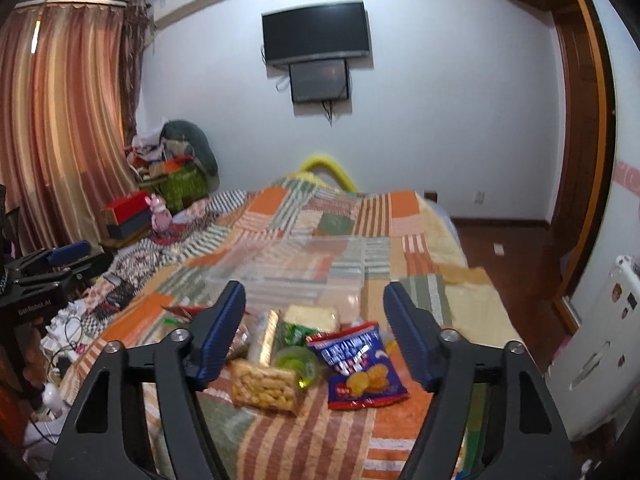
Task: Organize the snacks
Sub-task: 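Grasp the clear green-tied bread bag with left tool while right tool grasps the blue biscuit bag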
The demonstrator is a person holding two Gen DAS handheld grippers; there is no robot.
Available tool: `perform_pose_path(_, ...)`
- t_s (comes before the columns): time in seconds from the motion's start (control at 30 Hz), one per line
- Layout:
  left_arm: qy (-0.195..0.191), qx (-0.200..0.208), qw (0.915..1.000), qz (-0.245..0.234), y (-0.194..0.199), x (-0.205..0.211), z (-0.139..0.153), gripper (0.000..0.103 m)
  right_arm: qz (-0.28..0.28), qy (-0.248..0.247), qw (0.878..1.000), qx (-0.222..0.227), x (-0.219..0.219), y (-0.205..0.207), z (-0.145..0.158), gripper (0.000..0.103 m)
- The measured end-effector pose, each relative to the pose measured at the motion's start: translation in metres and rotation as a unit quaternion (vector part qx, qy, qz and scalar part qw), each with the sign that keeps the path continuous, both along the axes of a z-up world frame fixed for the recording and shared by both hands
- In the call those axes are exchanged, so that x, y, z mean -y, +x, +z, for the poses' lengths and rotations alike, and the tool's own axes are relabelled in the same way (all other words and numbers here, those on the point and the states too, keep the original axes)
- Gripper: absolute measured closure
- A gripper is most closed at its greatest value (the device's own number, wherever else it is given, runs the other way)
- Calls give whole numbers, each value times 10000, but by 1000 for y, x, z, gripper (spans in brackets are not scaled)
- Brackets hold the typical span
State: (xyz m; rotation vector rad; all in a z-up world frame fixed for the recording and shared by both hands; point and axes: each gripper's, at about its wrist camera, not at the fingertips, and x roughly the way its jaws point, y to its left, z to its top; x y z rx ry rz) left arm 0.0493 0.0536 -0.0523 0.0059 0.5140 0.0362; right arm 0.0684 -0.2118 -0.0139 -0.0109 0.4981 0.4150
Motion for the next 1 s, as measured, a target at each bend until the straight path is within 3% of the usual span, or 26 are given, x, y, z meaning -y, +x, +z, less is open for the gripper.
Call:
perform_pose_path(0.13, 15, -442, 9990, 61, 14, -17, -27, 38, -77, -108, 9993, -335, 8, 11, -15, 44)
perform_pose_path(0.33, -447, -1218, 9915, 135, 35, -43, -77, 38, -179, -261, 9959, -849, 17, 31, -41, 46)
perform_pose_path(0.53, -786, -1760, 9812, -19, 58, -38, -116, 38, -174, -398, 9907, -1290, 17, 44, -62, 46)
perform_pose_path(0.77, -1171, -2205, 9682, -179, 76, -30, -142, 38, -36, -388, 9841, -1735, 15, 63, -86, 46)
perform_pose_path(1.0, -1168, -2185, 9687, -175, 86, -18, -152, 30, 66, -384, 9794, -1979, 11, 73, -100, 33)
